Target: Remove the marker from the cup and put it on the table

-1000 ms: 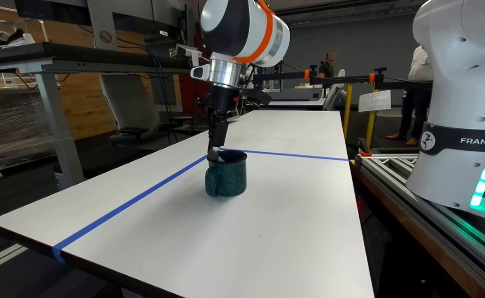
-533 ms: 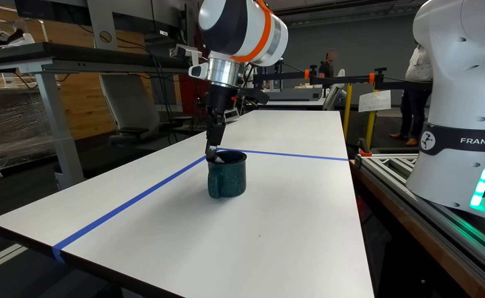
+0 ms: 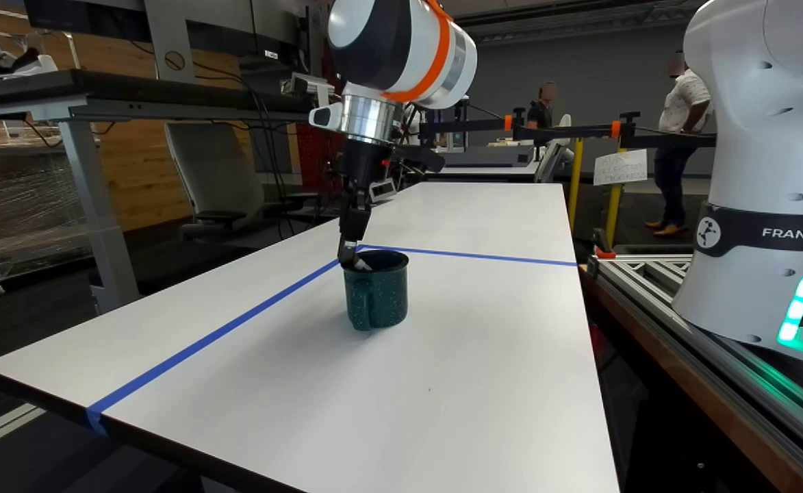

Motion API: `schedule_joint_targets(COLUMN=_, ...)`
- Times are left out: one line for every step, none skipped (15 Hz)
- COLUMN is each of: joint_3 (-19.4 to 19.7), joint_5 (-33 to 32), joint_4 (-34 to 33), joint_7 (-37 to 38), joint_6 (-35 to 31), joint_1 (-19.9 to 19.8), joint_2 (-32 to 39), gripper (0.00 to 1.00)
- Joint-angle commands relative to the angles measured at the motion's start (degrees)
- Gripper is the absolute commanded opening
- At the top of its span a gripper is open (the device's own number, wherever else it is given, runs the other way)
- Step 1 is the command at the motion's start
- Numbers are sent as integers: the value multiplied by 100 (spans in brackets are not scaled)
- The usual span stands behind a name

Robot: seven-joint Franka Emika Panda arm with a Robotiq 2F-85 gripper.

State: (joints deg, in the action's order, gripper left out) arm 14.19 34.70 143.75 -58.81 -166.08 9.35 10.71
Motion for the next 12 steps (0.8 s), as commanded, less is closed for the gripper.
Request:
schedule_joint_targets(joint_3=241, joint_5=-582, joint_4=281, joint_7=518, joint_6=80, joint_1=259, joint_2=-384, gripper=5)
schedule_joint_targets(joint_3=337, joint_5=-814, joint_4=333, joint_7=714, joint_6=85, joint_1=324, joint_2=-475, gripper=5)
schedule_joint_targets(joint_3=462, joint_5=-1093, joint_4=385, joint_7=951, joint_6=161, joint_1=382, joint_2=-613, gripper=5)
schedule_joint_targets(joint_3=-133, joint_5=-1816, joint_4=454, joint_7=1497, joint_6=147, joint_1=-345, joint_2=-781, gripper=5)
schedule_joint_targets(joint_3=-128, joint_5=-2155, joint_4=477, joint_7=1746, joint_6=255, joint_1=-423, joint_2=-940, gripper=5)
schedule_joint_targets(joint_3=-205, joint_5=-2487, joint_4=496, joint_7=2035, joint_6=358, joint_1=-576, joint_2=-1101, gripper=5)
schedule_joint_targets(joint_3=-294, joint_5=-2685, joint_4=507, joint_7=2217, joint_6=536, joint_1=-734, joint_2=-1296, gripper=5)
schedule_joint_targets(joint_3=-387, joint_5=-2740, joint_4=496, joint_7=2280, joint_6=752, joint_1=-872, joint_2=-1487, gripper=5)
schedule_joint_targets(joint_3=-426, joint_5=-2806, joint_4=489, joint_7=2361, joint_6=943, joint_1=-972, joint_2=-1676, gripper=5)
schedule_joint_targets(joint_3=-439, joint_5=-2822, joint_4=472, joint_7=2401, joint_6=1085, joint_1=-1056, joint_2=-1842, gripper=5)
schedule_joint_targets(joint_3=-426, joint_5=-2754, joint_4=443, joint_7=2372, joint_6=1226, joint_1=-1115, joint_2=-1986, gripper=5)
schedule_joint_targets(joint_3=-391, joint_5=-2737, joint_4=416, joint_7=2359, joint_6=1361, joint_1=-1169, joint_2=-2119, gripper=5)
